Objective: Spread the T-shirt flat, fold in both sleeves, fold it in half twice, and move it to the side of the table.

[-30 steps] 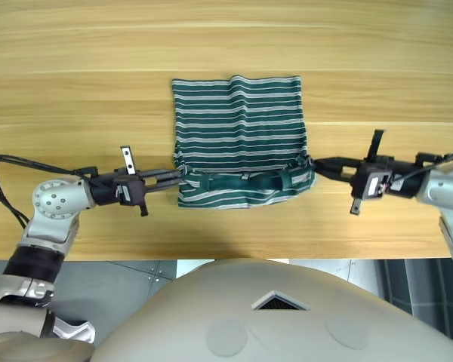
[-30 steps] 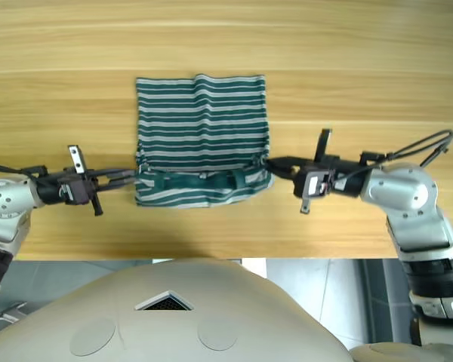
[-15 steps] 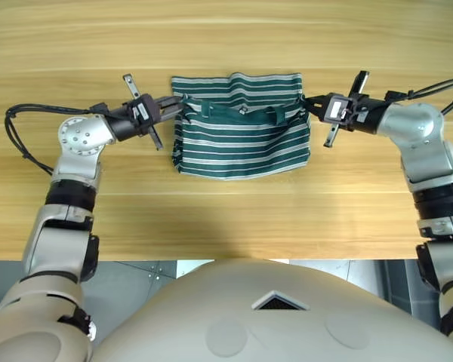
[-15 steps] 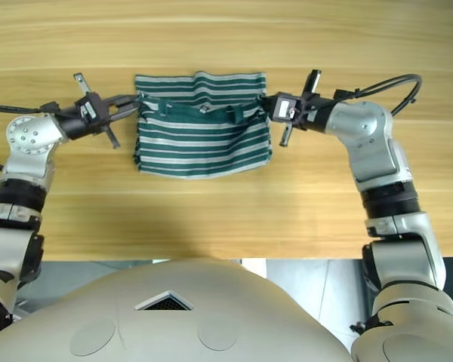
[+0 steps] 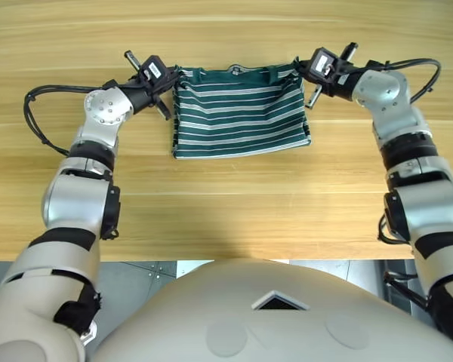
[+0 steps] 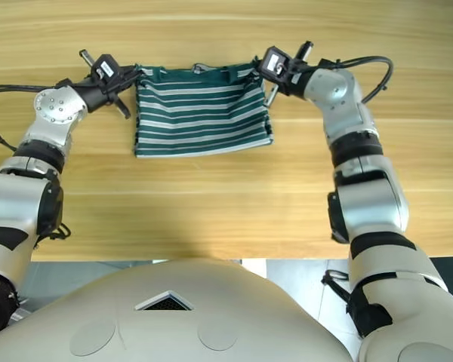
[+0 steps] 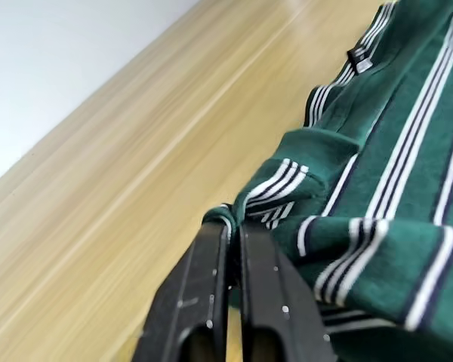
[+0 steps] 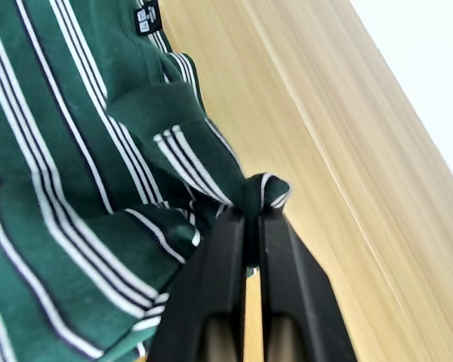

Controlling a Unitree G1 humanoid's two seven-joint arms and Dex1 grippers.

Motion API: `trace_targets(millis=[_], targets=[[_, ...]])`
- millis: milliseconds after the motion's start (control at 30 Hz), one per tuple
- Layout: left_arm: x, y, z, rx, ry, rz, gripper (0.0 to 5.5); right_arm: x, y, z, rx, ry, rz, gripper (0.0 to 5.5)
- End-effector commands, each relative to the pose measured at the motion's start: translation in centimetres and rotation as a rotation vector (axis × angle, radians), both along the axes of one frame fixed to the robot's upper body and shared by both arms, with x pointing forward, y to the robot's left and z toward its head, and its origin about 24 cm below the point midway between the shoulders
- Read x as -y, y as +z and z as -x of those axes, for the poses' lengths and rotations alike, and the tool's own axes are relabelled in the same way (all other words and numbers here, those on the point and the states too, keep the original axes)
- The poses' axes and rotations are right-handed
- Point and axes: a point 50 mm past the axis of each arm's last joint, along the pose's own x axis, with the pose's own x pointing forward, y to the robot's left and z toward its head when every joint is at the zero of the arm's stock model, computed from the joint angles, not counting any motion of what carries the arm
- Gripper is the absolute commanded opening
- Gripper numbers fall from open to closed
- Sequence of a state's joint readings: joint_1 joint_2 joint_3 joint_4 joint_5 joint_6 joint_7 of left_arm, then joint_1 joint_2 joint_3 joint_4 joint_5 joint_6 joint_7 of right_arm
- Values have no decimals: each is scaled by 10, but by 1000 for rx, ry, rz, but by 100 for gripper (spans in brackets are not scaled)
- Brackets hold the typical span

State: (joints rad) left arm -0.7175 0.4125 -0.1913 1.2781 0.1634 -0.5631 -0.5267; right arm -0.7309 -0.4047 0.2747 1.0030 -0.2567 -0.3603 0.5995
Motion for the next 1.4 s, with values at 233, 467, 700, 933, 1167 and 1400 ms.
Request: trace_targets(millis=[233,467,700,933,1167,1400], targets=[[8,-22,-4,-88,188,-129,4,-20,-45,10,-145,-56,55,40],[11,-17,-11,-106,282,-31,130,-8,-43,3,-148,-276,-62,152],[9,16,-34,-26,415,104,246,-18,-3,-24,-108,-476,-521,280],[-11,41,-46,7,698,427,355,-9,4,-26,-69,-588,-719,398],[-29,35,-31,94,638,584,443,26,-35,25,-37,-165,-313,503],[-37,11,-8,131,609,557,535,54,-90,100,-276,139,55,540]])
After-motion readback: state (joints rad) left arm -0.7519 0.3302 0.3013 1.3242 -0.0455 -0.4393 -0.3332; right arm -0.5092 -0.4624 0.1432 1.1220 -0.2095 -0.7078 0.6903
